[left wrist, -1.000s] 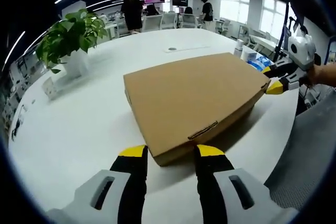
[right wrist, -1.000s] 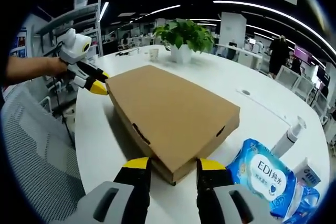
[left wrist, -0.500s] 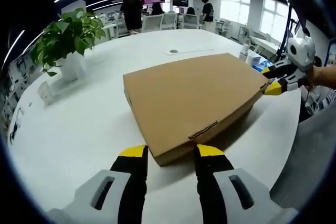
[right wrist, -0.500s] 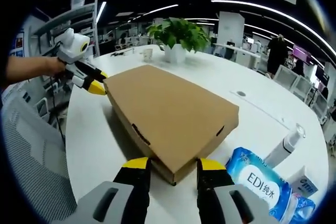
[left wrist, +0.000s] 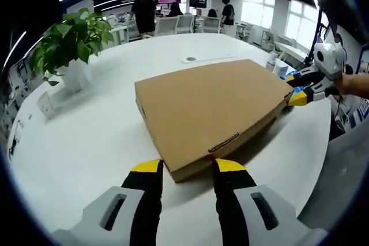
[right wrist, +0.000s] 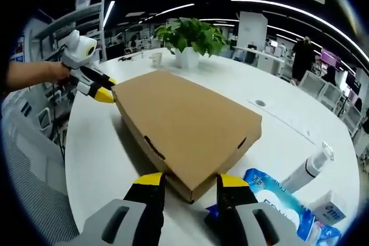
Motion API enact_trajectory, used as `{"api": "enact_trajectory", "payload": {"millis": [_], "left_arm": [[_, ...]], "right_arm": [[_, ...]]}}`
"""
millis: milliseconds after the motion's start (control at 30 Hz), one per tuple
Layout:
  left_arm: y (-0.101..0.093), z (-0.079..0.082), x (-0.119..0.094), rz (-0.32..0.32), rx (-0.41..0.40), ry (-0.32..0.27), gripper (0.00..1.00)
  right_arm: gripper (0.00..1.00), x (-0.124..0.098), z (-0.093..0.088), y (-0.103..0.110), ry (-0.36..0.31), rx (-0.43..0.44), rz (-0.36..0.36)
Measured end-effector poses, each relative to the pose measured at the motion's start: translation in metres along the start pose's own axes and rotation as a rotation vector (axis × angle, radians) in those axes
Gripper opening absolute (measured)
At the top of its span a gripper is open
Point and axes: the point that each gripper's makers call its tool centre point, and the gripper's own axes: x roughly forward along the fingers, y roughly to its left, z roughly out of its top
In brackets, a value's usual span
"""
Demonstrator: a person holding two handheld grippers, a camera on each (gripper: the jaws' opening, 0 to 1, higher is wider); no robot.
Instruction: Operate the shoe box by opening the lid, removing the specified soft item, and placing it in the target area until the item is outside and the box remains undamaged.
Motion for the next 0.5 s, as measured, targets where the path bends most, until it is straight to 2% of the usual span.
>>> {"api": "enact_trajectory", "payload": {"millis": [500], "left_arm": [[0.0009, -0.0001, 0.0016, -0.01, 0.003, 0.0, 0.35]], "right_arm": [[0.34, -0.0003, -0.0005, 0.0019, -0.005, 0.022, -0.012]]}}
